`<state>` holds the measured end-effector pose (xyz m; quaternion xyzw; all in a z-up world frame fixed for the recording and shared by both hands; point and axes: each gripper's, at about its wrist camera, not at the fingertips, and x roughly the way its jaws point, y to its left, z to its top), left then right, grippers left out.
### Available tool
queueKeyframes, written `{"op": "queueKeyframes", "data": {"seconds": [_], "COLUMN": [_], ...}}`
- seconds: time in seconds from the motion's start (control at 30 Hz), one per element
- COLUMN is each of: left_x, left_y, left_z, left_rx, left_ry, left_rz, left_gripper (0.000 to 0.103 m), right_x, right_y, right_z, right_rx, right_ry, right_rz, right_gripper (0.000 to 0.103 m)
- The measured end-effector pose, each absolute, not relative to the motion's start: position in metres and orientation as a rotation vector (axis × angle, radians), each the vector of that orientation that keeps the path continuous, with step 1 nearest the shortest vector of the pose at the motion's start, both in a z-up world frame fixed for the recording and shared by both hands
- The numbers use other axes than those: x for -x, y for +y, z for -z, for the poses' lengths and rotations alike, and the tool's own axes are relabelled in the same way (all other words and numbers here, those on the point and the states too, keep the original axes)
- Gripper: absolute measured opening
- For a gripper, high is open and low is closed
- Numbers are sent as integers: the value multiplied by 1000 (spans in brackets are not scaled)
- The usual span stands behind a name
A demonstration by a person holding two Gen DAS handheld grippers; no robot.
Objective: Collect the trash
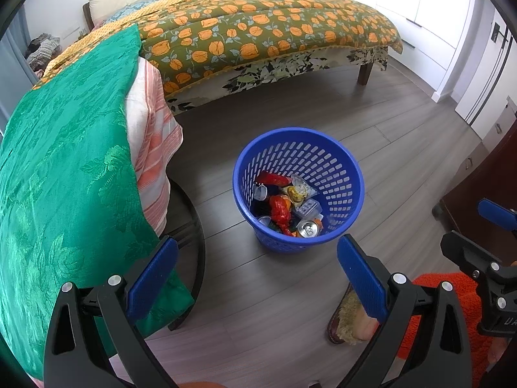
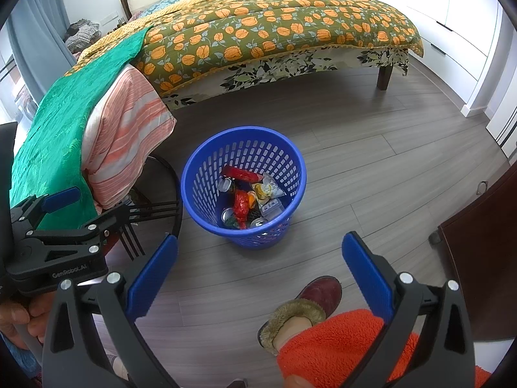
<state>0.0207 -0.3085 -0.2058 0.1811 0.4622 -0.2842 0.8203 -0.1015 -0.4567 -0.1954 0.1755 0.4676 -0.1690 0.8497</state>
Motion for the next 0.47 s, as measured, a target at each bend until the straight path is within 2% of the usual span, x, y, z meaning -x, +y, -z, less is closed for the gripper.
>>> {"op": "queueKeyframes", "data": {"seconds": [0.47], "left_x": [-14], "left_y": [-312], "left_z": [202], "left_rx": [-404], "left_ry": [976], "left_rz": [619], "left_gripper": [98], "right_x": [104], "right_y": [-456], "right_z": [200], "right_rx": [-372], "right_ry": [988], "right_rz": [363], "right_gripper": [98]}}
